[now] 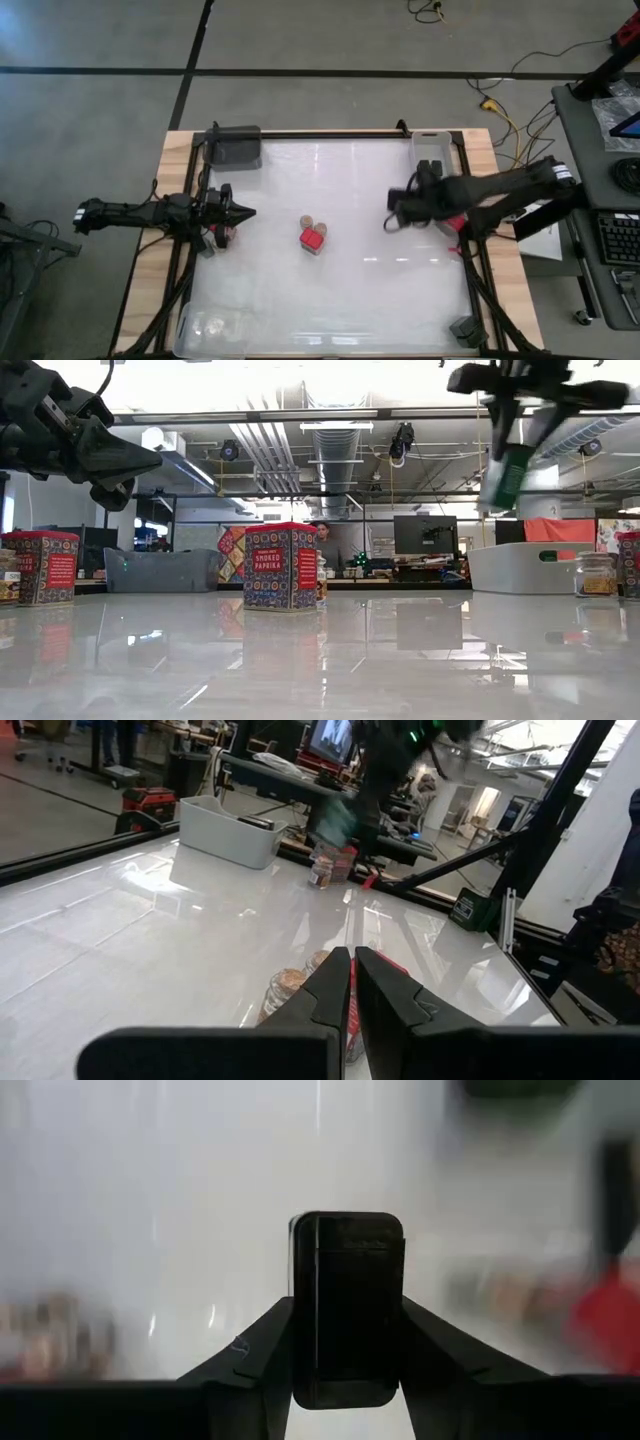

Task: Sort spices by type
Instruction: Put the black seasoning can into the gray bin

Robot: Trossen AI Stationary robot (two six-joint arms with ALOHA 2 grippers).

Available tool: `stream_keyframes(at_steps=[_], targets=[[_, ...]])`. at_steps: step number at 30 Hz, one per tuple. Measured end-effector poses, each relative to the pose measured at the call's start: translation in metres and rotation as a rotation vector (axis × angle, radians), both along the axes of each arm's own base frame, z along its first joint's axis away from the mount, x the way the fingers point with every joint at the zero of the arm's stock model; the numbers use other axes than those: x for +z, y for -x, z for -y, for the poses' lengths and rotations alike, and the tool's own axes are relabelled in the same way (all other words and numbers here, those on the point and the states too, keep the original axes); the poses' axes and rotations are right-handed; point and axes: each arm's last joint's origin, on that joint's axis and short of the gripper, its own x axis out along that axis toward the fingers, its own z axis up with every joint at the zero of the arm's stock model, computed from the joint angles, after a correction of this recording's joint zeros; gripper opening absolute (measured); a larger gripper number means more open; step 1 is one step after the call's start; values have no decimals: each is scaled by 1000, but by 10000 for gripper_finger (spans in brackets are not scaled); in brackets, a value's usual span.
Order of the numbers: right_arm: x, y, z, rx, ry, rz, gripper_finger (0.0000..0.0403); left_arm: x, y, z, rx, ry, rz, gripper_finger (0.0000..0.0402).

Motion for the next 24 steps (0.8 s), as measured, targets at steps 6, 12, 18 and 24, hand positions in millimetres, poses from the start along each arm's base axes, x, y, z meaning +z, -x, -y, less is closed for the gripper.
stream_keyframes(at_steps=[6,12,18,24], targets=[[17,26,58,-32,144,-203,135,0,0,0,0,0,0,4],[8,47,101,-50,100,-380,138,0,0,0,0,0,0,4],[-20,59,116,-71,22,-482,135,0,0,0,0,0,1,4],[-35,68,114,-113,-8,-503,137,0,0,0,1,0,1,4]])
